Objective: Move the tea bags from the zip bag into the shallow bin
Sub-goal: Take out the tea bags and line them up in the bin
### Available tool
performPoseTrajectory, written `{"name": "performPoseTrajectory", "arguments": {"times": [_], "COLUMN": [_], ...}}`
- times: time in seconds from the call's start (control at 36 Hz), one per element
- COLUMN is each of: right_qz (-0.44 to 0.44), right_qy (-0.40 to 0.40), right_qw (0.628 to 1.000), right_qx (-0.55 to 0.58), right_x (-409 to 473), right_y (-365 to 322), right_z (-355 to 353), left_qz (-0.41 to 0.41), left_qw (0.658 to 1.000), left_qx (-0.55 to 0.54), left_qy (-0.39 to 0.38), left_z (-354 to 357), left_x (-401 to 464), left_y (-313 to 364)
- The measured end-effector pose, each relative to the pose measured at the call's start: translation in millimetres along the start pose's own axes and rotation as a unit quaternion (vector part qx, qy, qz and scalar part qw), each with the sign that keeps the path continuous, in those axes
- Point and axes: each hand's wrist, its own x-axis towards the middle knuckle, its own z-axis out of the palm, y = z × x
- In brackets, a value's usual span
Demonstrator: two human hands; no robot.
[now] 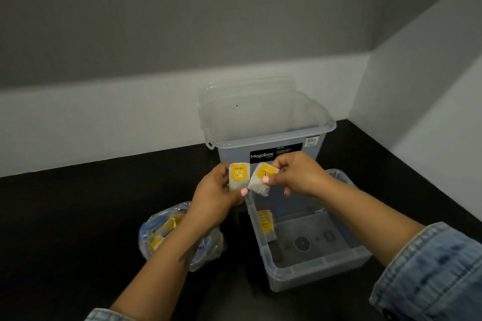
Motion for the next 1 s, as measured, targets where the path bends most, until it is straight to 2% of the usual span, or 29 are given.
{"name": "performPoseTrajectory", "arguments": {"times": [0.11,0.22,0.39,0.53,0.67,0.83,1.0], "right_qz": [0.019,0.044,0.044,0.056,0.047,0.019,-0.011], "right_qy": [-0.013,-0.069,-0.153,-0.188,-0.181,-0.132,-0.110], "right_qw": [1.000,0.993,0.967,0.945,0.926,0.910,0.909], "right_qx": [-0.019,-0.089,-0.200,-0.262,-0.329,-0.393,-0.402], "right_x": [-2,-2,2,7,13,16,14], "right_y": [19,37,59,72,79,77,76], "right_z": [-16,-21,1,25,43,55,59], "left_qz": [-0.012,-0.011,0.003,0.011,0.017,0.024,0.028], "left_qw": [1.000,0.999,0.999,0.999,0.999,0.998,0.998], "left_qx": [0.014,0.018,0.036,0.032,0.029,0.026,0.032], "left_qy": [0.024,0.032,0.032,0.030,0.036,0.043,0.046], "left_z": [5,9,20,27,30,32,32], "left_x": [5,5,4,0,-2,-2,-1], "left_y": [-1,-1,-4,-7,-10,-13,-15]}}
